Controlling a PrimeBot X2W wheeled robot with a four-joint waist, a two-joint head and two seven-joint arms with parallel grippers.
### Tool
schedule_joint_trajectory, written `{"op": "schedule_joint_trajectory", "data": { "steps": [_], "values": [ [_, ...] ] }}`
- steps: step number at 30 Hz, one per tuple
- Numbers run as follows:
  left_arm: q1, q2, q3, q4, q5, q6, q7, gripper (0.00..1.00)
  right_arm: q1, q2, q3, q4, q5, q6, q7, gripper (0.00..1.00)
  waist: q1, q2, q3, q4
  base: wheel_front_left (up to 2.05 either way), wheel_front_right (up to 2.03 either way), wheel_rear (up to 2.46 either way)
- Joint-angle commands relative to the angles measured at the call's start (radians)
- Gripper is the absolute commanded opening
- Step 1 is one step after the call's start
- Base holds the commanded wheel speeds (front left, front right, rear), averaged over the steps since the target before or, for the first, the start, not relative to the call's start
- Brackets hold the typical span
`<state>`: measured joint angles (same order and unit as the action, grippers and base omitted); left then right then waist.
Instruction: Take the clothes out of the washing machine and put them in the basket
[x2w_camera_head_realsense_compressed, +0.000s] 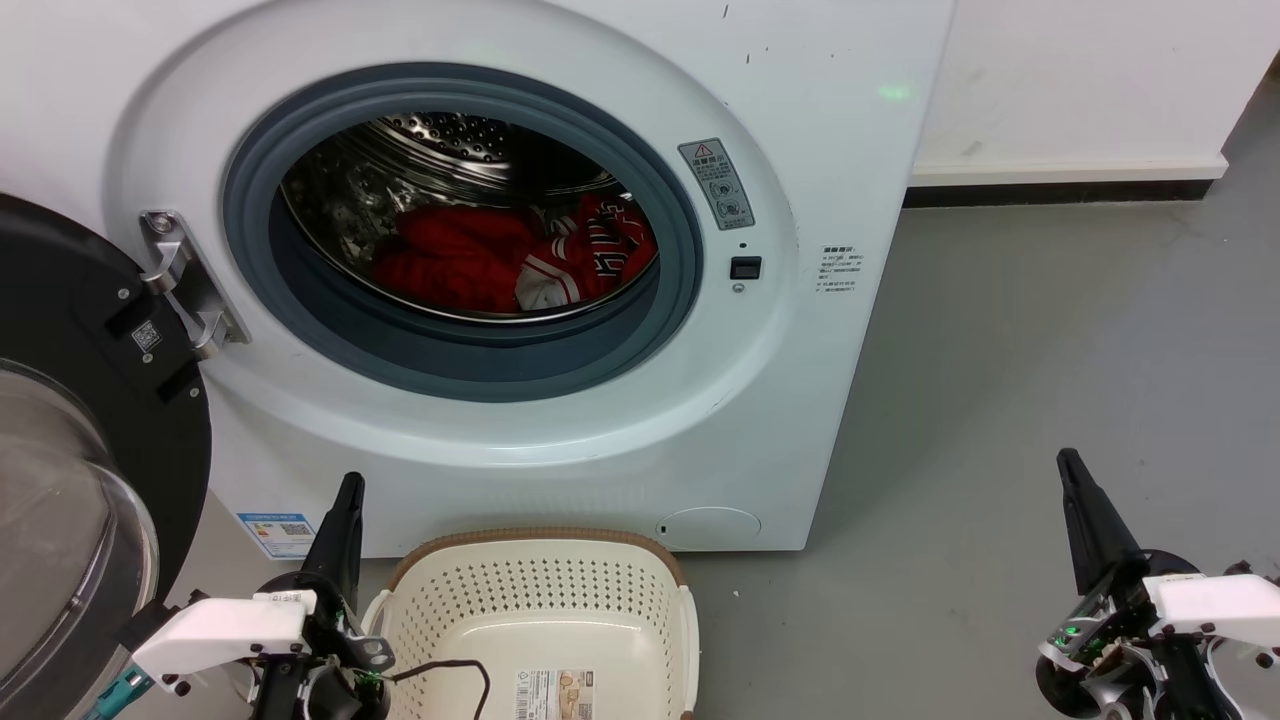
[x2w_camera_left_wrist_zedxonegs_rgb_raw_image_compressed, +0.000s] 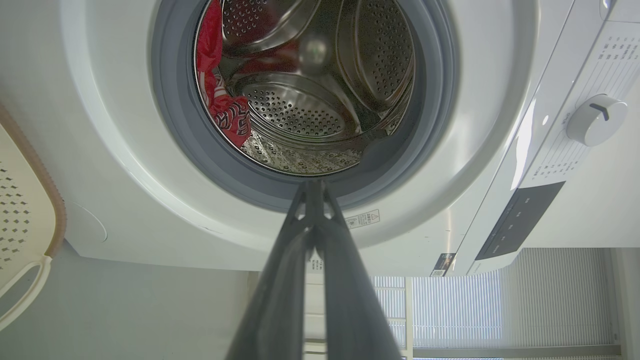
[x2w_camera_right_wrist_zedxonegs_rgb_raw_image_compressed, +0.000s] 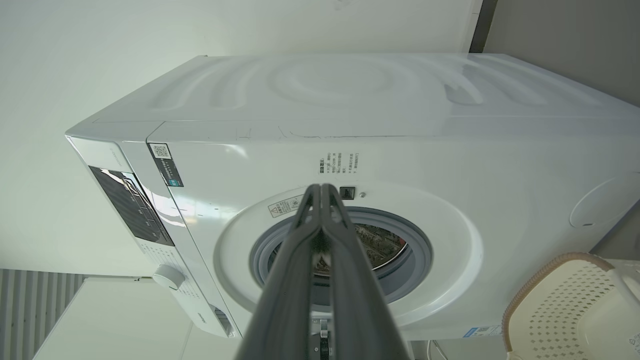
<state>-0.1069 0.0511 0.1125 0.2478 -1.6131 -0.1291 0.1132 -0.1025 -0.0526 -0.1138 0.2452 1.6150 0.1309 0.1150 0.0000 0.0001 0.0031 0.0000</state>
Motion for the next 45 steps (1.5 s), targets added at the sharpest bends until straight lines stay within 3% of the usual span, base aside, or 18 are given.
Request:
{"op": "schedule_joint_trajectory", "data": {
  "steps": [1,27,28,45],
  "values": [
    [-0.006,-0.002,0.003,-0.002,0.000,-0.004,0.005,0.00,-0.013,0.004,0.001,0.001,-0.004,0.000,0.000,0.00,0.0000,-0.0001,0.000,0.000,0.00,0.00,0.00],
    [-0.006,-0.002,0.003,-0.002,0.000,-0.004,0.005,0.00,-0.013,0.004,0.001,0.001,-0.004,0.000,0.000,0.00,0.0000,-0.0001,0.000,0.000,0.00,0.00,0.00],
    [0.001,0.000,-0.001,0.003,0.000,0.000,-0.001,1.00,0.002,0.000,0.000,0.002,0.000,0.000,-0.001,1.00,0.0000,-0.0001,0.000,0.000,0.00,0.00,0.00],
    [0.060,-0.003,-0.024,0.006,0.027,0.001,-0.065,1.00,0.055,0.001,0.030,0.004,-0.043,0.000,-0.064,1.00,0.0000,-0.0001,0.001,-0.001,0.00,0.00,0.00]
  ]
}}
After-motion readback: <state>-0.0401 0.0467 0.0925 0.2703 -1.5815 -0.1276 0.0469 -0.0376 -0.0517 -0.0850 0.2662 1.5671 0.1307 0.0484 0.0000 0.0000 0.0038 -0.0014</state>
